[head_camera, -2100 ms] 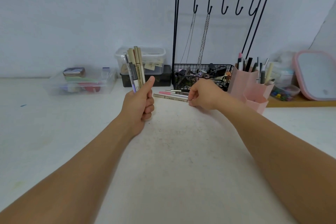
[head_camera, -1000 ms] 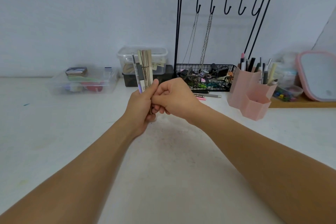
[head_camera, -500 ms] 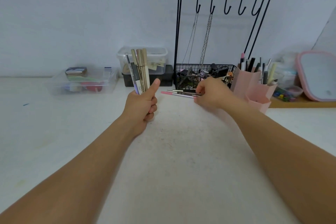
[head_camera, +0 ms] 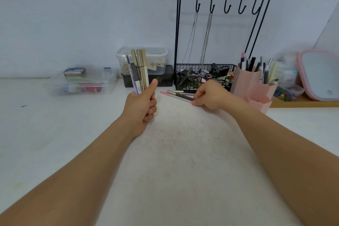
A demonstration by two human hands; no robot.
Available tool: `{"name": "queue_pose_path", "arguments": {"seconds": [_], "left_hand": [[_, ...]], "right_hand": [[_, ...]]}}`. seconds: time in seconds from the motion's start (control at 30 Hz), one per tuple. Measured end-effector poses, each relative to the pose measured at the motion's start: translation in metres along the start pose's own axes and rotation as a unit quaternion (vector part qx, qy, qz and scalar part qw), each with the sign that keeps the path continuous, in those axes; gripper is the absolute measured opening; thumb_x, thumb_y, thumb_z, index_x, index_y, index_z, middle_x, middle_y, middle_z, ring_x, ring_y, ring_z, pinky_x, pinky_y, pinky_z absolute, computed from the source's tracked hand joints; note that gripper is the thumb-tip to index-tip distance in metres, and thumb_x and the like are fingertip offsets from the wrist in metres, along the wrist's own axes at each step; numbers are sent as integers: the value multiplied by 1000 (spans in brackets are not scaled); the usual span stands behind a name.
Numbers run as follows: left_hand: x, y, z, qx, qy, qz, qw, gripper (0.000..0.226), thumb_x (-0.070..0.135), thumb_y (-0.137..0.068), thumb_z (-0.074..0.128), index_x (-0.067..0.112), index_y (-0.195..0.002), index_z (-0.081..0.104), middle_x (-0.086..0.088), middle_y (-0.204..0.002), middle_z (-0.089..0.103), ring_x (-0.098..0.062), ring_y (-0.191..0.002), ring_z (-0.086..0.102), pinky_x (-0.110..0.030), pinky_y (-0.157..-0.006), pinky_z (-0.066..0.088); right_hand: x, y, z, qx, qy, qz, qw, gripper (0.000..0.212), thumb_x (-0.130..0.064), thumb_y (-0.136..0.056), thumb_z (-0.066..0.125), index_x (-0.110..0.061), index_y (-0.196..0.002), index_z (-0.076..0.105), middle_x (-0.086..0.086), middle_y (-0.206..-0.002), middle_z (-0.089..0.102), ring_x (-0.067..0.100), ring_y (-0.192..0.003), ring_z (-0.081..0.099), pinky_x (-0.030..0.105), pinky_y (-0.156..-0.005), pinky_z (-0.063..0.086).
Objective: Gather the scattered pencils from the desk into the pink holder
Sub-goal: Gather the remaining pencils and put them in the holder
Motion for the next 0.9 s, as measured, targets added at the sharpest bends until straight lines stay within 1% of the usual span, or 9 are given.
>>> {"name": "queue_pose_path", "arguments": {"seconds": [0.1, 0.17, 0.3, 0.4, 0.53, 0.7, 0.73, 0.8, 0.9], "left_hand": [[-2, -1, 1, -4, 12, -7, 1000, 43, 52, -90, 68, 21, -69, 47, 6, -52, 35, -9, -43, 28, -19, -36, 20], [-2, -1, 1, -4, 23, -13, 1000, 44, 55, -91, 65, 21, -70, 48, 5, -53, 36, -9, -43, 29, -19, -35, 20], [-4, -1, 0, 3, 54, -27, 998, 47, 63, -90, 61, 21, -73, 49, 5, -53, 37, -9, -42, 31, -19, -35, 19], [-4, -3, -1, 5, 56, -19, 998, 50, 69, -88, 59, 21, -76, 50, 5, -54, 39, -9, -43, 33, -19, -36, 19], [1, -5, -3, 10, 39, 19, 999, 57, 71, -90, 54, 14, -86, 58, 1, -58, 44, -10, -44, 38, -20, -37, 24], [3, -7, -4, -2, 29, 44, 999, 97, 83, -75, 60, -7, -109, 68, -16, -78, 52, -16, -48, 41, -22, -37, 28], [5, -6, -2, -10, 26, 53, 998, 96, 82, -69, 66, -6, -106, 69, -16, -82, 52, -17, -50, 41, -22, -37, 28], [7, -4, 2, -30, 16, 59, 998, 72, 70, -68, 76, 3, -94, 69, -15, -76, 54, -17, -53, 44, -21, -38, 29], [6, -3, 6, -42, 10, 54, 998, 38, 49, -84, 75, 13, -72, 66, -2, -60, 58, -13, -50, 49, -21, -39, 29]], "right_hand": [[0, 1, -10, 58, -53, 9, 997, 12, -20, -80, 83, -9, -84, 81, 1, -74, 72, 8, -68, 59, 25, -70, 45], [-3, 4, -16, 68, -146, 30, 986, 12, -18, -79, 84, -9, -85, 80, 3, -73, 68, 10, -65, 56, 25, -64, 46], [-30, 13, -6, -22, -388, 48, 920, 12, -13, -84, 79, -7, -94, 77, 2, -75, 66, 11, -66, 57, 20, -58, 50], [-67, 24, 12, -96, -471, 14, 877, 17, -11, -89, 73, -1, -103, 73, 6, -81, 71, 9, -65, 63, 18, -60, 54], [-105, 40, 30, -140, -439, -49, 886, 13, -6, -92, 69, 3, -101, 69, 17, -87, 74, 17, -71, 72, 24, -69, 60], [-112, 45, 36, -87, -351, -66, 930, 26, -6, -85, 77, 13, -98, 66, 29, -88, 73, 21, -65, 71, 27, -62, 62], [-113, 45, 35, -65, -330, -72, 939, 25, -6, -84, 78, 12, -96, 66, 27, -84, 74, 20, -62, 70, 27, -60, 61], [-114, 45, 27, -6, -278, -95, 956, 17, -5, -81, 80, 8, -86, 69, 20, -73, 74, 20, -57, 70, 29, -58, 62], [-117, 51, 17, 93, -228, -130, 960, 9, -4, -73, 82, -3, -70, 74, 7, -59, 72, 17, -53, 70, 31, -59, 61]]}}
Point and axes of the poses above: each hand's wrist, its own y-axis away from the middle knuckle, its own z-axis out of the palm, x = y × z, the point moved 10 cm from there along -y, towards the middle knuckle
